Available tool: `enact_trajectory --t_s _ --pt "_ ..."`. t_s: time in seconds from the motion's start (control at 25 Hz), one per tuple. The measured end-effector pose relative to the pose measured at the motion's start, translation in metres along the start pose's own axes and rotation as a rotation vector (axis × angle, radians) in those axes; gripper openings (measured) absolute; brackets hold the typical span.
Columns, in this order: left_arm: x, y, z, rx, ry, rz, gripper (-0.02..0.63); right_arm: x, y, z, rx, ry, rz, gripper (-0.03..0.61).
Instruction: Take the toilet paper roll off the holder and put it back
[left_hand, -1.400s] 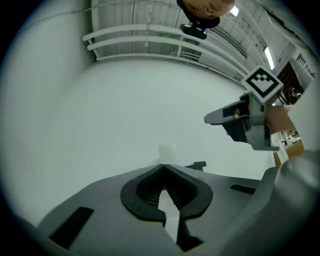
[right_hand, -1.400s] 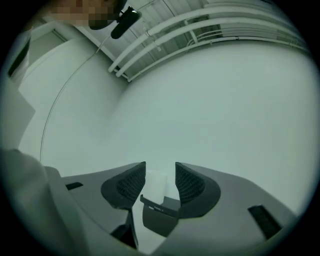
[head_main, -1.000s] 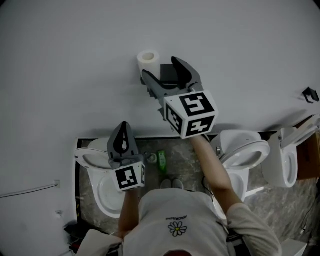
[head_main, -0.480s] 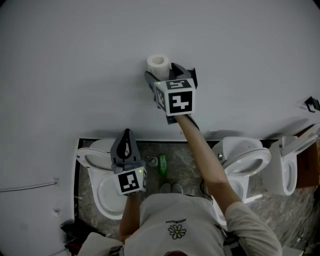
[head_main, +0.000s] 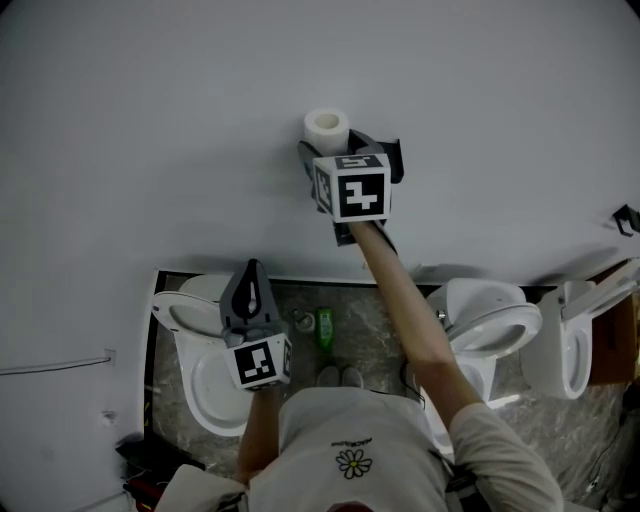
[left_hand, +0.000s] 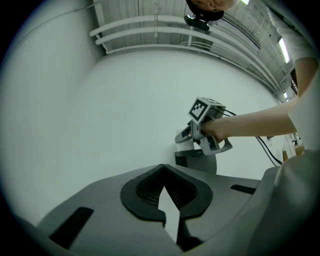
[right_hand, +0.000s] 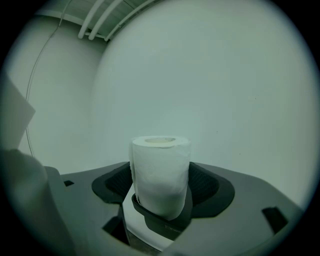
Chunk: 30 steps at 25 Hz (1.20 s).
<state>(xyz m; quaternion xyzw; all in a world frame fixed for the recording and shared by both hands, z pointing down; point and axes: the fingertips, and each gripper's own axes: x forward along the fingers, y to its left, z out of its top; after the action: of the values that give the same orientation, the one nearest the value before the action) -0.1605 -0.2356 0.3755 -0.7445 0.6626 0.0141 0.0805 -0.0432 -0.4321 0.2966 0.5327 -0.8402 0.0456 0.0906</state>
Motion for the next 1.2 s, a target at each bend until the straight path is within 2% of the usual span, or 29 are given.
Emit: enact_trajectory --t_s 0.12,0.48,0.68,0.88,1.2 --pt "0.001 -0.002 0.003 0.012 -0.011 -0.002 0.017 -0.001 -0.003 0.001 -0.004 0.004 -0.009 0.327" --pt "0.000 -0.009 0.011 -0.020 -0.014 -0.010 0.017 -0.004 -0.002 0.003 -0.010 0.000 -0.009 0.311" --pt "0.004 -0.009 0.017 -0.018 -0.015 -0.005 0.017 -0.011 -0.006 0.023 -0.037 -0.050 -0.014 0.310" --pt "0.011 -0.008 0.023 0.035 -0.020 -0.027 0.017 -0.041 -0.012 0.066 -0.068 -0.174 -0.036 0.307" --pt "0.019 -0.028 0.055 0.055 -0.065 -0.078 0.017 -0.150 -0.034 0.138 -0.126 -0.502 -0.098 0.305"
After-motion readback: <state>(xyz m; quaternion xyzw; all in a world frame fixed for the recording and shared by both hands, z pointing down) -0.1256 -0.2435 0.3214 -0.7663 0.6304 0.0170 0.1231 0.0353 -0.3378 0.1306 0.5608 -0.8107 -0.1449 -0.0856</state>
